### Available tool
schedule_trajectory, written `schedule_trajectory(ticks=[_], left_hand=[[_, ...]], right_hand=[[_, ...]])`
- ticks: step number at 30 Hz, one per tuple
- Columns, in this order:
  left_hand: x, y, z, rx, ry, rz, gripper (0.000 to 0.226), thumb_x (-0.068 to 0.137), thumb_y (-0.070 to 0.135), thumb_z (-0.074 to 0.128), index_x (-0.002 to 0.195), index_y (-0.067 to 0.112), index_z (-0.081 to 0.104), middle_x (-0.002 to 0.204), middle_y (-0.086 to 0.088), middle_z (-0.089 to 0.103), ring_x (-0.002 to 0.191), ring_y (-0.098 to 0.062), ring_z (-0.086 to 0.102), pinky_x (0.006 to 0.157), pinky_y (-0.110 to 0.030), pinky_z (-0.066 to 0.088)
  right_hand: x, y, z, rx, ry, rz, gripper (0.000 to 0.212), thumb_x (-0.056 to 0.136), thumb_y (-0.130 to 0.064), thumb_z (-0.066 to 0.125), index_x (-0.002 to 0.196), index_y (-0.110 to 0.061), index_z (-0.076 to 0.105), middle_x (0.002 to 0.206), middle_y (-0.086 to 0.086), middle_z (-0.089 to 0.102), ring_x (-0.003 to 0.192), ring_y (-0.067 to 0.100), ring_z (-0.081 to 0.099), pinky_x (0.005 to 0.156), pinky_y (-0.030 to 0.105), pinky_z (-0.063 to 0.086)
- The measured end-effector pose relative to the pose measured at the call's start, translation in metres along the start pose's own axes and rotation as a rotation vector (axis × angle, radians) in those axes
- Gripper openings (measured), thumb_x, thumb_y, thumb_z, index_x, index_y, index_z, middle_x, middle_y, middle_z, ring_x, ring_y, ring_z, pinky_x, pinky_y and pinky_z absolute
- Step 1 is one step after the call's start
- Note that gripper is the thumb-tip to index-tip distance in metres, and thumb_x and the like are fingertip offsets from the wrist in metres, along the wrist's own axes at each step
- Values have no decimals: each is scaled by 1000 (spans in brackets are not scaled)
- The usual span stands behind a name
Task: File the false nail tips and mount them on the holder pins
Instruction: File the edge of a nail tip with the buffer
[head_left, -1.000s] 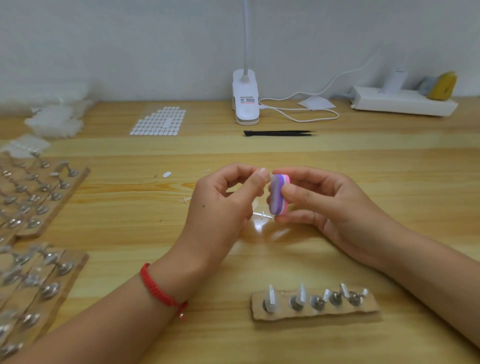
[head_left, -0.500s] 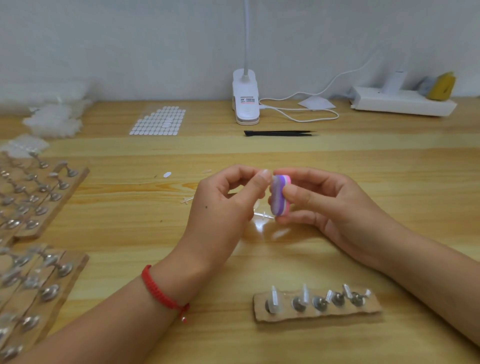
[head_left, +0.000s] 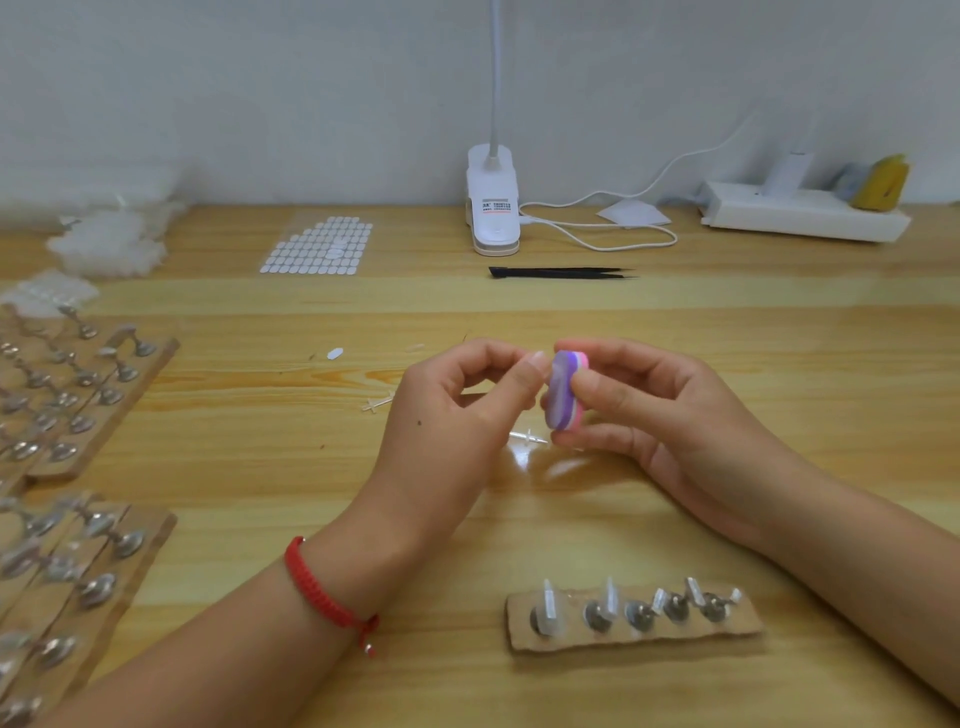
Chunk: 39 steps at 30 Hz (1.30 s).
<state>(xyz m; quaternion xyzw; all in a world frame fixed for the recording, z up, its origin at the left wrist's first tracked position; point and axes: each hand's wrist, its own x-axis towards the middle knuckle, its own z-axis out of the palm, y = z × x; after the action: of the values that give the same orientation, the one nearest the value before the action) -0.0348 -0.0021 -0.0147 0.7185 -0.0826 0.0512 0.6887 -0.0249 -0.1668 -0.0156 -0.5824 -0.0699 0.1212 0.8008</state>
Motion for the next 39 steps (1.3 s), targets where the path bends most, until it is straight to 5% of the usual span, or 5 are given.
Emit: schedule_trajectory(ticks=[19,39], left_hand=[[-3,2,1,40,-38,8,20,86,21,65,66,25,65,57,17,54,38,0,35,42,-9,28],[0,1,-1,12,-1,5,19,89,19,62,71,20,65,55,17,53,40,3,47,43,-3,30]], right_hand=[[1,-1,-3,44,32,-5,28,74,-14,67,101,-6,71,87,9,72,79,16,71,65,24,57],[0,-2,-2,7,-19,34,26,74,-12,67,98,-9,76,92,12,73,79,17,71,64,25,57]])
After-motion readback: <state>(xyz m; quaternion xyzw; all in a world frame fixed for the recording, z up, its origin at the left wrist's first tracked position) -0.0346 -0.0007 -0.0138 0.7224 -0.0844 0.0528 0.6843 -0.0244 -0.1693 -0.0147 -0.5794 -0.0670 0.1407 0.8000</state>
